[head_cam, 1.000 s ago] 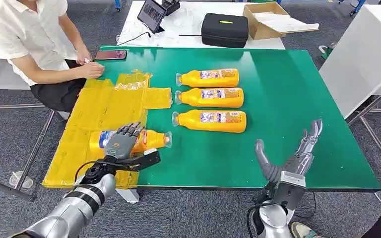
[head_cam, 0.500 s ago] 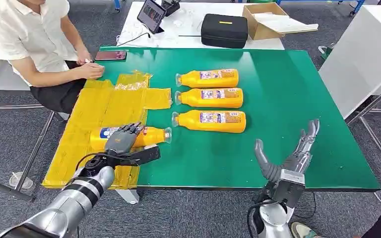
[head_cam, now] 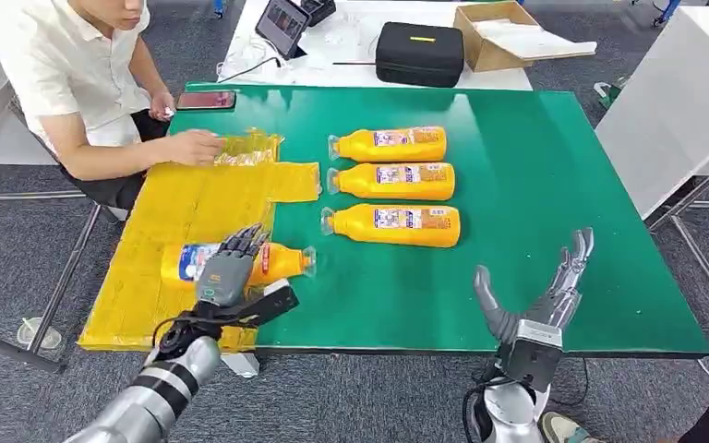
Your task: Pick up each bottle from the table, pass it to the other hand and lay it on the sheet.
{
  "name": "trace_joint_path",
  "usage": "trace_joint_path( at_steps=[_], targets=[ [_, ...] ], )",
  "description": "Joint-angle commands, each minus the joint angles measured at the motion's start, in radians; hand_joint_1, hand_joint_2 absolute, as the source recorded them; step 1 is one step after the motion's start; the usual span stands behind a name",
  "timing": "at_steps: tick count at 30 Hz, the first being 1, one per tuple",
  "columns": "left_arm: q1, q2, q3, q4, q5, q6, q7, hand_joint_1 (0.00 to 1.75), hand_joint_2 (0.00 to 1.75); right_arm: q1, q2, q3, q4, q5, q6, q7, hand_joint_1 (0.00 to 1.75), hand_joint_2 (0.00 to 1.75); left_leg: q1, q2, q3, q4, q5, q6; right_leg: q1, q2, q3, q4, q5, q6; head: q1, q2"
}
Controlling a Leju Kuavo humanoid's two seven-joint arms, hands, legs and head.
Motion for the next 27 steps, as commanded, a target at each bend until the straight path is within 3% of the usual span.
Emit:
trace_joint_path(
  at_steps=[1, 10, 11, 13, 22, 24, 27],
  targets=[
    [0.077, -0.020, 0.003, -0.172, 0.027, 0.021, -0.014, 0.00, 1.75, 0.004, -0.010, 0.002, 0.018, 0.006, -0.007, 0.002, 0.00, 1.75, 0.000, 0.001, 0.000, 0.000, -0.001, 0.001, 0.000, 0.000, -0.001, 0.000, 0.000, -0.001, 0.000, 0.000],
    [0.128, -0.007, -0.062, -0.294, 0.059, 0.044, -0.005, 0.00, 1.75, 0.010, -0.015, 0.005, 0.031, 0.023, -0.007, 0.002, 0.00, 1.75, 0.000, 0.001, -0.001, 0.000, -0.001, 0.001, 0.001, 0.000, -0.002, 0.000, -0.001, -0.001, 0.000, 0.000],
    [0.136, -0.002, -0.079, -0.313, 0.075, 0.045, 0.000, 0.00, 1.75, -0.017, -0.036, 0.023, 0.152, 0.094, 0.000, 0.002, 0.00, 1.75, 0.000, 0.001, -0.003, 0.000, -0.001, 0.001, 0.000, 0.000, -0.004, 0.000, 0.000, -0.001, 0.000, 0.000],
    [0.142, -0.001, -0.085, -0.321, 0.084, 0.047, -0.001, 0.00, 1.75, -0.046, -0.042, 0.021, 0.221, 0.132, 0.000, 0.002, 0.00, 1.75, 0.001, 0.003, 0.000, -0.001, -0.001, 0.001, 0.001, 0.001, -0.001, -0.003, 0.001, -0.001, 0.000, 0.000],
    [0.142, -0.001, -0.085, -0.321, 0.084, 0.047, -0.001, 0.00, 1.75, -0.046, -0.042, 0.021, 0.221, 0.132, 0.000, 0.002, 0.00, 1.75, 0.001, 0.001, -0.004, 0.000, 0.000, 0.001, 0.001, 0.000, -0.004, -0.001, 0.000, -0.001, 0.000, 0.000],
    [0.155, -0.011, -0.071, -0.338, 0.164, 0.030, -0.036, 0.00, 1.75, -0.094, -0.056, 0.013, 0.345, 0.251, 0.008, 0.002, 0.00, 1.75, 0.000, 0.003, -0.001, -0.001, -0.001, 0.001, 0.001, 0.001, -0.002, -0.001, 0.000, -0.001, 0.000, 0.000],
    [0.199, -0.117, -0.001, -0.380, 0.474, -0.108, -0.092, 0.00, 1.75, -0.232, -0.118, 0.016, 0.566, 0.533, -0.005, 0.129, 0.00, 1.75, 0.000, 0.005, 0.000, -0.001, -0.001, 0.002, 0.001, 0.003, -0.001, -0.003, 0.001, -0.001, 0.000, 0.000]
  ],
)
